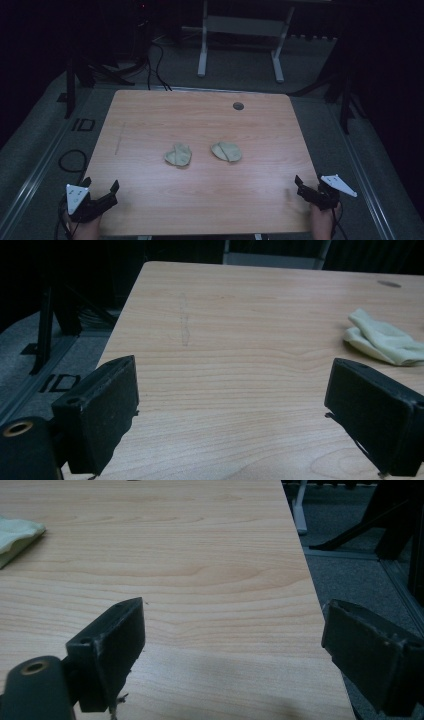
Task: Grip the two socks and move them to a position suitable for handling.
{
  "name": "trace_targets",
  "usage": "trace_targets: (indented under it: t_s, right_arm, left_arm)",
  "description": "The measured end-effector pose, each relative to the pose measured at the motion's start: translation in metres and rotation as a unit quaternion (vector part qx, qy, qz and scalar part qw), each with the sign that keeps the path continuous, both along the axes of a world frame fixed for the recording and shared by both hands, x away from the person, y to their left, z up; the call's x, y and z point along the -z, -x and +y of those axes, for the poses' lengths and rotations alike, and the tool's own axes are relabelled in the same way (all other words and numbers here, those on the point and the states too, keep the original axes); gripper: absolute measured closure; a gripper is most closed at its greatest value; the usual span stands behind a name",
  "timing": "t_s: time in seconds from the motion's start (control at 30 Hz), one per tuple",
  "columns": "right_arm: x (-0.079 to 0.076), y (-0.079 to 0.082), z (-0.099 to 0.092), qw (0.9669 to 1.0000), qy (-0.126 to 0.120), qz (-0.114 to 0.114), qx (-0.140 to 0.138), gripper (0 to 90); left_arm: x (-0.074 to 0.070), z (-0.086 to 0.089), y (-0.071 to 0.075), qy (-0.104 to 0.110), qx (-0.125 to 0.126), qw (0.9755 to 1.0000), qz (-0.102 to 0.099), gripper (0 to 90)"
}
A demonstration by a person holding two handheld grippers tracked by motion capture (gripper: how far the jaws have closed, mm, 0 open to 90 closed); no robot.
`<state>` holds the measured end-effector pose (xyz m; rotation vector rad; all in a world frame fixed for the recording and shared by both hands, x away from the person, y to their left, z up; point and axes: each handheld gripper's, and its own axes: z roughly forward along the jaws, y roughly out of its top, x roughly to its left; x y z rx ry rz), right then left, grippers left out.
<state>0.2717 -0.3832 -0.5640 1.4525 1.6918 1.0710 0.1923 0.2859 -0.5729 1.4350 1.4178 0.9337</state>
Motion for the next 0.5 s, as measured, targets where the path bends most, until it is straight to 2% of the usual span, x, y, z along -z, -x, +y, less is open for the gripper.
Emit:
trace_targets:
  t_s: [0.07,0.17,0.37,0.4,0.5]
  right_arm:
    - [0.0,-0.0004,0.0007,1.0,0.004,0.004,-0.006,15.3]
    - [0.0,-0.0006,0.0021,1.0,0.007,0.003,-0.003,15.2]
    - [0.0001,-0.0015,-0.0004,0.9997,-0.008,0.004,-0.021,15.3]
    - [0.0,-0.001,0.0,0.9998,0.002,-0.001,-0.018,16.2]
    - [0.0001,-0.0014,0.0001,0.9995,0.003,0.003,-0.031,16.2]
  left_arm:
    - [0.0006,-0.0012,-0.0016,-0.007,0.001,1.0,0.0,7.4]
    - [0.0007,-0.0014,-0.0022,-0.006,0.005,1.0,0.001,7.4]
    - [-0.0003,-0.0016,0.0017,0.001,-0.005,1.0,0.007,7.3]
    - [-0.0003,-0.0016,0.0017,0.001,-0.005,1.0,0.007,7.3]
    - [-0.0046,-0.0051,0.0033,-0.006,-0.004,1.0,-0.002,7.3]
